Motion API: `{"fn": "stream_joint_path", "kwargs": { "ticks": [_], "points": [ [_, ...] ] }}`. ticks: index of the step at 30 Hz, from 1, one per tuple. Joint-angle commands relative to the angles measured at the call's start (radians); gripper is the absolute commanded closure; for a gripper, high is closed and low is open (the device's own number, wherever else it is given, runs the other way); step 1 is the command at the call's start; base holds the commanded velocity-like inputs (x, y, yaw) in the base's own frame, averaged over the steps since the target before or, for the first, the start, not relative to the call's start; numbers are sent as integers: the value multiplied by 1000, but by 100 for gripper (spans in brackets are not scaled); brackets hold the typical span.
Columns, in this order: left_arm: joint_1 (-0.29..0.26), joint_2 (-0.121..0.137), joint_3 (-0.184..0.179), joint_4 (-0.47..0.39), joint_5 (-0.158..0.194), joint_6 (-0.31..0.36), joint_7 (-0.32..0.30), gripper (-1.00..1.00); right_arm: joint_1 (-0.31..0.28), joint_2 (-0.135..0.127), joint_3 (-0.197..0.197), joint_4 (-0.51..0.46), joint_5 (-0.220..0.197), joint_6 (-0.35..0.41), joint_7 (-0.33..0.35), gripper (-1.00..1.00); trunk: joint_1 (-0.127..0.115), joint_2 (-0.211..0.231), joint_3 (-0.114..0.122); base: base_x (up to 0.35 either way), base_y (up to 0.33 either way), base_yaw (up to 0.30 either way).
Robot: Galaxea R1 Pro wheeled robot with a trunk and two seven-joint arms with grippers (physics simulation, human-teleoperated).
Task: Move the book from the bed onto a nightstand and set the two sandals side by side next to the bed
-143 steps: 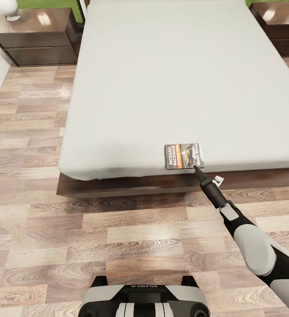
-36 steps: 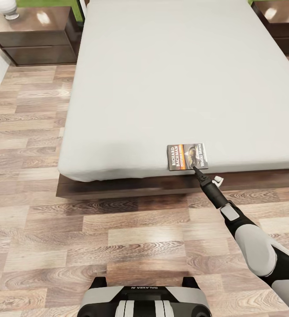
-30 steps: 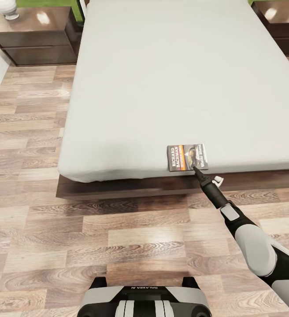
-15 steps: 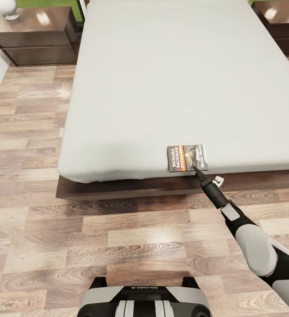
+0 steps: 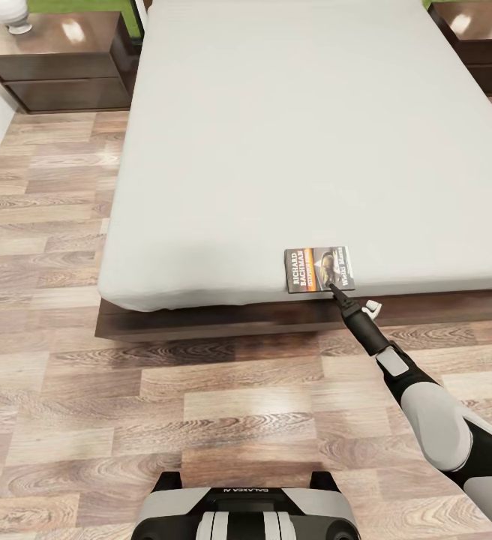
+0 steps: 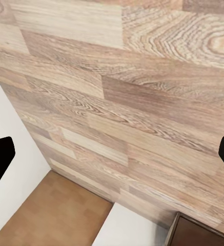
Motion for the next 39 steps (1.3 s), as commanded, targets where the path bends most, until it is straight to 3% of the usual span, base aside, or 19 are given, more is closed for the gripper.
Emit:
{"fn": "stream_joint_path", "kwargs": {
  "ticks": [1,39],
  "points": [
    [0,0,3,-1,-4,4,1,-100,0,0,2,1,-8,7,3,-100,0,0,0,0,0,0],
    [0,0,3,-1,-4,4,0,-100,0,-3,3,0,-8,7,3,-100,0,0,0,11,18,0]
  ]
}}
